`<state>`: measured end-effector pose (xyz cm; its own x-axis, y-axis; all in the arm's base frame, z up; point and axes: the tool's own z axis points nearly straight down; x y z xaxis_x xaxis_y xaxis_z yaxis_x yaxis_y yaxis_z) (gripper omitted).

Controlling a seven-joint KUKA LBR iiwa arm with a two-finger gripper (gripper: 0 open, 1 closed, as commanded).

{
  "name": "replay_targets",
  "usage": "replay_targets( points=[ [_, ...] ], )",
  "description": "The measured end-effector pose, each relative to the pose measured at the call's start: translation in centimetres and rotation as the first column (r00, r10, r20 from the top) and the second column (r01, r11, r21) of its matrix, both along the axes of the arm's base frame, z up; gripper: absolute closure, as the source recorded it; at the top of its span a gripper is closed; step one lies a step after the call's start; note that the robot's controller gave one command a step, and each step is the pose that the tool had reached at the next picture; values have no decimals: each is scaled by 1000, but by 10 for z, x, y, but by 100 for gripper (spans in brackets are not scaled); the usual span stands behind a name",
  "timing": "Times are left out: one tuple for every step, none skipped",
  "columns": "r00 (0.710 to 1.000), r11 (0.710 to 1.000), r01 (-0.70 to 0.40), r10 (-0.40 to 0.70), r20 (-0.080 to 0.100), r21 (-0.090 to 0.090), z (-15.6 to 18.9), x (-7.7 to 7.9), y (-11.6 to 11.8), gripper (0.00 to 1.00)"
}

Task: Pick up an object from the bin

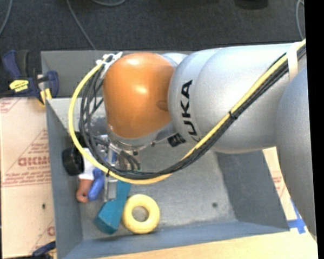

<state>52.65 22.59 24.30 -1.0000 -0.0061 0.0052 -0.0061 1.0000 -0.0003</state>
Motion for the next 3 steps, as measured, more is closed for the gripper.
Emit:
replay_targets(
  points=[
    [1000,1000,5,-5,8,2,5,2,-1,0],
    [995,995,-97,97,10,2,-30,0,-3,0],
    [998,998,-66,66,11,3,-80,0,-19,0]
  ],
)
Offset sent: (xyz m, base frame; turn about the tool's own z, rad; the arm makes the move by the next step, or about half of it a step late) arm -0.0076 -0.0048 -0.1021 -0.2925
